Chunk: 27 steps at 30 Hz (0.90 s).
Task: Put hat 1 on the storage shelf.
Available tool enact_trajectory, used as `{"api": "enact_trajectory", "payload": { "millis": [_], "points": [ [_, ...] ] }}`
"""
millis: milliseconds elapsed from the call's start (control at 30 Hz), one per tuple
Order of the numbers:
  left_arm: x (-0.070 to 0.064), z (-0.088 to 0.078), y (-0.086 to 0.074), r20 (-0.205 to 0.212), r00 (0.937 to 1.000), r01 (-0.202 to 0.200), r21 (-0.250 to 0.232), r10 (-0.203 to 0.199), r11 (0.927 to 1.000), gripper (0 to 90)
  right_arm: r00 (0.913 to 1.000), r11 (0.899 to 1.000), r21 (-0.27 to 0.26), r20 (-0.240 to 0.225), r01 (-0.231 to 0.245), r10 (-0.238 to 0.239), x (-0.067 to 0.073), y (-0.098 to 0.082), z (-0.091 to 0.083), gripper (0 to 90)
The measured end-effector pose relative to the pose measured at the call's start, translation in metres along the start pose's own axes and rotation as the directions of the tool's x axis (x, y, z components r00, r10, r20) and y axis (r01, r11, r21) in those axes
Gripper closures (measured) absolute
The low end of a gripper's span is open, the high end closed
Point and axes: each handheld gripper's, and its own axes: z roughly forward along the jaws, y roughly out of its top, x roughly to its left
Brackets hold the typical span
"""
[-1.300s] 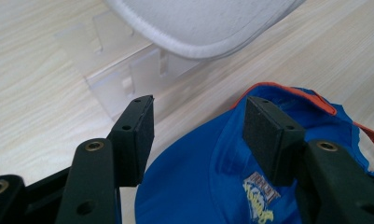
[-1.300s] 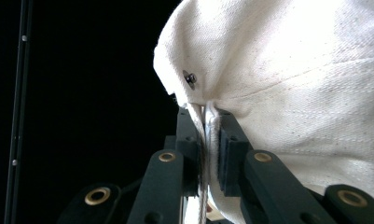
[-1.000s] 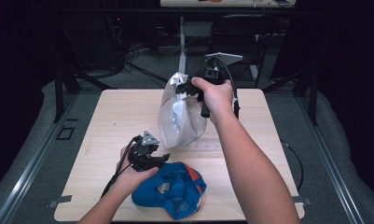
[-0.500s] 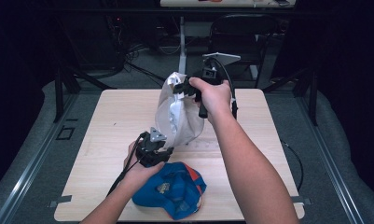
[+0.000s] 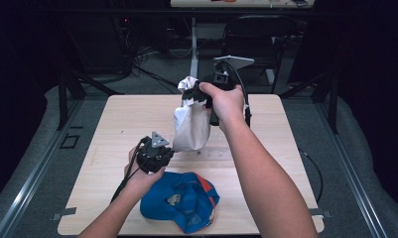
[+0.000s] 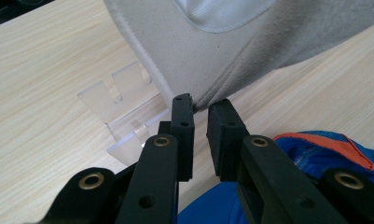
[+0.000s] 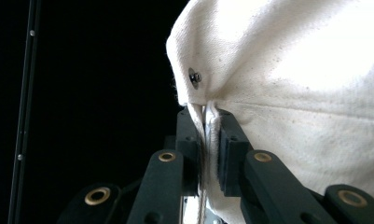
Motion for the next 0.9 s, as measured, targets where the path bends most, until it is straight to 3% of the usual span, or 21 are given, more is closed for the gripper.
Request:
{"api": "enact_trajectory", "payload": {
  "millis": [300, 467, 900],
  "points": [
    [0.002, 0.006, -0.007, 0.032, 0.9994, 0.017, -0.008, -0.016, 0.9998, 82.4, 0.9997, 1.0, 0.02, 0.016, 0.015, -0.016, 0.0, -0.001, 0.007, 81.8],
    [0.006, 0.009, -0.01, 0.055, 0.9974, 0.046, -0.01, -0.045, 0.9989, 82.5, 0.9998, 1.0, 0.026, 0.016, 0.013, -0.013, -0.003, -0.003, 0.014, 81.8],
    [0.009, 0.011, -0.021, 0.044, 0.9949, 0.091, -0.009, -0.091, 0.9958, 84.3, 0.9998, 0.998, 0.056, 0.01, 0.017, -0.018, -0.006, -0.005, 0.027, 81.7]
  ]
}}
